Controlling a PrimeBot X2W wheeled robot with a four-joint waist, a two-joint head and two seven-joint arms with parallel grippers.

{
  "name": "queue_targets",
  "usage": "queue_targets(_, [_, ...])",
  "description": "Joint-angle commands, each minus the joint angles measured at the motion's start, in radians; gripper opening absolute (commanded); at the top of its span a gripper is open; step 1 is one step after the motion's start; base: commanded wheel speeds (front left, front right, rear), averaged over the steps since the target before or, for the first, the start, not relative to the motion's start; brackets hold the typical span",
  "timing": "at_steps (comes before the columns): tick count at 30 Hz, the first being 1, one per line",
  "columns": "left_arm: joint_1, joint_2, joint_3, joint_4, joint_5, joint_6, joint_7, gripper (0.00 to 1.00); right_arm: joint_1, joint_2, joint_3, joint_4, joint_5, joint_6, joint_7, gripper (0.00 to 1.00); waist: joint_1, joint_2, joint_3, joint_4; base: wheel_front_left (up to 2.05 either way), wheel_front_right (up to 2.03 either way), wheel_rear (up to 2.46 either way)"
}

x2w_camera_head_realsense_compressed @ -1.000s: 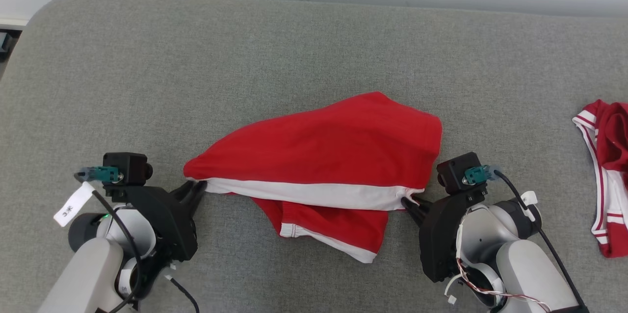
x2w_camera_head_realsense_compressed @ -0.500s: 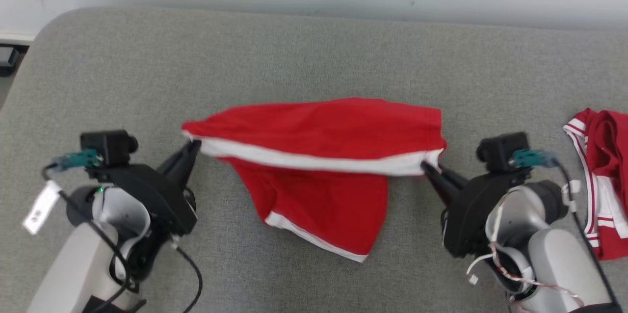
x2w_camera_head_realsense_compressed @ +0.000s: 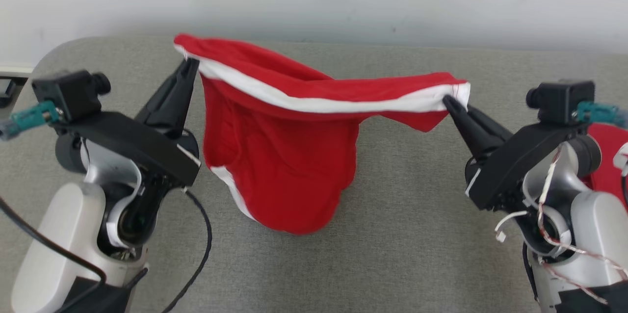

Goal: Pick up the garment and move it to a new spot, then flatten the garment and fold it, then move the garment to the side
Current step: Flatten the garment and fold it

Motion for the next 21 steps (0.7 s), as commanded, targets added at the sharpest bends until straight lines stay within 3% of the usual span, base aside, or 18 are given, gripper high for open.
queue_targets(1, [-0.024, -0.005, 0.007, -0.015, -0.007, 0.006, -0.001, 0.00, -0.023, -0.002, -0.005, -0.005, 0.027, -0.001, 0.007, 0.00, 0.0001, 0.0000, -0.007, -0.013, 0.00, 0.00, 0.00])
queue_targets(6, [-0.114, -0.017, 0.002, -0.006, -0.017, 0.013, 0.046, 0.00, -0.144, -0.002, -0.004, 0.007, 0.046, -0.001, 0.057, 0.00, 0.0001, 0.0000, 0.022, -0.039, 0.00, 0.00, 0.00])
queue_targets(12, [-0.291, -0.043, -0.001, 0.085, 0.010, 0.031, 0.064, 0.00, -0.366, -0.003, -0.030, 0.111, 0.092, -0.001, 0.095, 0.00, 0.0001, 0.0000, 0.102, -0.059, 0.00, 0.00, 0.00])
queue_targets(16, [-0.433, -0.065, -0.001, 0.152, 0.038, 0.048, 0.052, 0.00, -0.550, -0.002, -0.059, 0.200, 0.074, -0.001, 0.060, 0.00, 0.0001, 0.0000, 0.183, -0.067, 0.00, 0.00, 0.00])
queue_targets(21, [-0.588, -0.124, 0.044, 0.234, -0.021, 0.042, -0.007, 0.00, -0.774, -0.002, -0.081, 0.320, 0.036, -0.001, -0.063, 0.00, 0.0001, 0.0000, 0.288, -0.075, 0.00, 0.00, 0.00])
